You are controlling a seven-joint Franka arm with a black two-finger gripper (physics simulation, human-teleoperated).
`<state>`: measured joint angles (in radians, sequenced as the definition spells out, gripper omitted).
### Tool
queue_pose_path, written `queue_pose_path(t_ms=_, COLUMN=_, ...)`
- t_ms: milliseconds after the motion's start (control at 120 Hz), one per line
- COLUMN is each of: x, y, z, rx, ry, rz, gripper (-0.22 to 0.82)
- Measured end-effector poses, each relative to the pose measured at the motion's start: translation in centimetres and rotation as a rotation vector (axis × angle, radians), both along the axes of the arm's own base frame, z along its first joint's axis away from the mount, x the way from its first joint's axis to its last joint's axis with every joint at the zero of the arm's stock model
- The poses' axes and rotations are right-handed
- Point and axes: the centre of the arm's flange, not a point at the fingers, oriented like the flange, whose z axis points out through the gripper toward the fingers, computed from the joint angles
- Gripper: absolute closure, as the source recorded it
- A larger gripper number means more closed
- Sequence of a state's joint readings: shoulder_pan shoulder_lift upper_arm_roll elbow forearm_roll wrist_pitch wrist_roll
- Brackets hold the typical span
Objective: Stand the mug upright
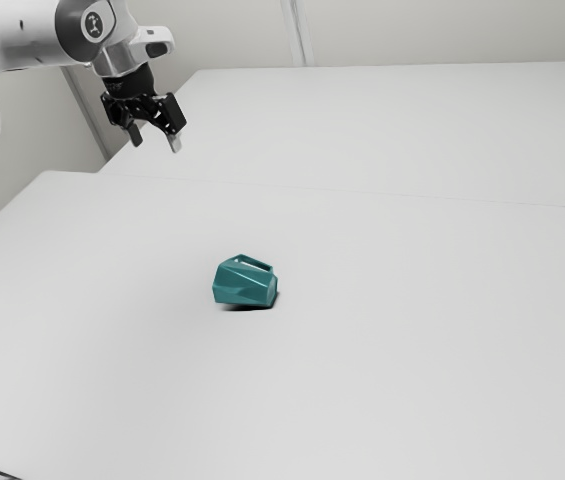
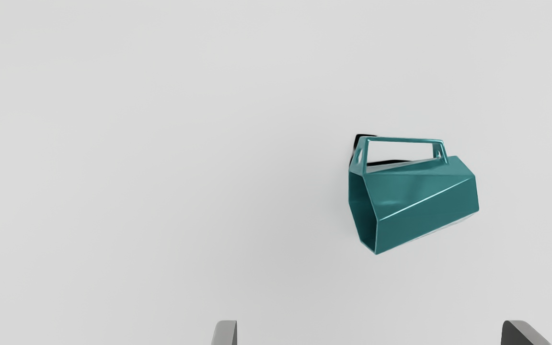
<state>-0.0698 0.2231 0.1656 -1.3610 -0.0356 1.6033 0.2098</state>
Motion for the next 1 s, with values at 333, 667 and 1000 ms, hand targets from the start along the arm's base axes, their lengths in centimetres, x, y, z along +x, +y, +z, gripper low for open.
queue_pose_path(t_ms=333, x=-0.2, y=0.2, z=-0.8, rx=-0.003, ry=0.017, rz=0.005, gripper=0.00)
queue_pose_path(t_ms=667, x=-2.7, y=5.1, z=-6.6, rx=-0.298, ry=0.081, rz=0.123, gripper=0.00)
queue_pose_path(t_ms=1000, x=-3.4, y=6.8, z=-15.5, rx=-0.580, ry=0.052, rz=0.127, gripper=0.00)
